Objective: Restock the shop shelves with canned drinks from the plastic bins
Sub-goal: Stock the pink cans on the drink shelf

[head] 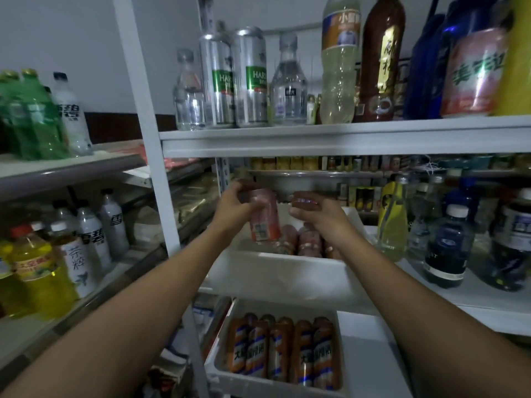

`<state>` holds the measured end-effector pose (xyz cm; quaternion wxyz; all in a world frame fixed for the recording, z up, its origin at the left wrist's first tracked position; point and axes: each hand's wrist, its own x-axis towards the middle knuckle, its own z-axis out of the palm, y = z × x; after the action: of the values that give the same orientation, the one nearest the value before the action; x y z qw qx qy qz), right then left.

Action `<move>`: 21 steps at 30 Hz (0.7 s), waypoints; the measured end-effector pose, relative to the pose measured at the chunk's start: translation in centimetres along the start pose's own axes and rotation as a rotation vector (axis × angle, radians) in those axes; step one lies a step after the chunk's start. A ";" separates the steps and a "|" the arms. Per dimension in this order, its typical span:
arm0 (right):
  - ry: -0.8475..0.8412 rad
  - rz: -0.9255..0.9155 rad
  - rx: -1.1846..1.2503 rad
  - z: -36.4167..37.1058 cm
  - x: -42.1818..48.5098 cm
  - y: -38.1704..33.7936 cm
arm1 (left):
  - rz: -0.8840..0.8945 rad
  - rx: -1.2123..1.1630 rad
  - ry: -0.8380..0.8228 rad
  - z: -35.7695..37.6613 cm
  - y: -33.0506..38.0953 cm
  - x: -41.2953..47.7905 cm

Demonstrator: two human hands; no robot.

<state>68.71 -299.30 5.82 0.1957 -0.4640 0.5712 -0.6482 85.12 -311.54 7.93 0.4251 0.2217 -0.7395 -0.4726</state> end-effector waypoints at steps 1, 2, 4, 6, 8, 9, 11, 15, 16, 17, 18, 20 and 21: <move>-0.031 0.013 0.020 0.2 -0.1 -0.5 | 0.015 -0.038 -0.026 -0.2 0.5 -0.3; -0.070 0.029 0.042 0.5 -0.3 -1.1 | 0.023 -0.066 -0.052 -0.5 0.8 -0.5; -0.148 0.059 0.076 1.3 -0.6 -2.1 | 0.026 -0.123 -0.088 -1.1 1.5 -0.9; -0.220 0.109 0.127 2.2 -1.1 -2.5 | 0.035 -0.186 -0.113 -1.7 2.3 -1.5; -0.272 0.132 0.201 3.2 -1.7 -3.1 | 0.018 -0.261 -0.129 -2.5 3.1 -1.9; -0.288 0.111 0.226 3.8 -2.0 -3.2 | -0.001 -0.296 -0.133 -3.1 3.3 -2.1; -0.266 0.056 0.240 5.4 -2.4 -3.8 | -0.018 -0.294 -0.126 -4.4 3.8 -2.6; -0.111 -0.088 0.068 10.9 -2.0 -4.6 | -0.068 -0.179 0.047 -8.1 3.6 -4.4; -0.104 -0.124 0.022 12.5 -1.9 -4.7 | -0.065 -0.142 0.106 -9.2 3.5 -5.1; -0.116 -0.147 -0.002 14.2 -2.1 -5.0 | -0.057 -0.136 0.151 -10.4 3.3 -5.7; -0.158 -0.153 0.005 15.8 -2.4 -5.3 | -0.055 -0.155 0.188 -11.7 3.2 -6.4; -0.278 -0.111 0.121 18.8 -2.9 -6.1 | -0.045 -0.148 0.253 -15.3 3.5 -8.1; -0.332 -0.062 0.216 20.1 -3.3 -6.6 | -0.054 -0.136 0.276 -17.4 3.6 -9.1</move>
<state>88.73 -306.20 8.97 0.3161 -0.5581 0.4437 -0.6259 104.85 -312.13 10.65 0.5239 0.2748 -0.6341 -0.4979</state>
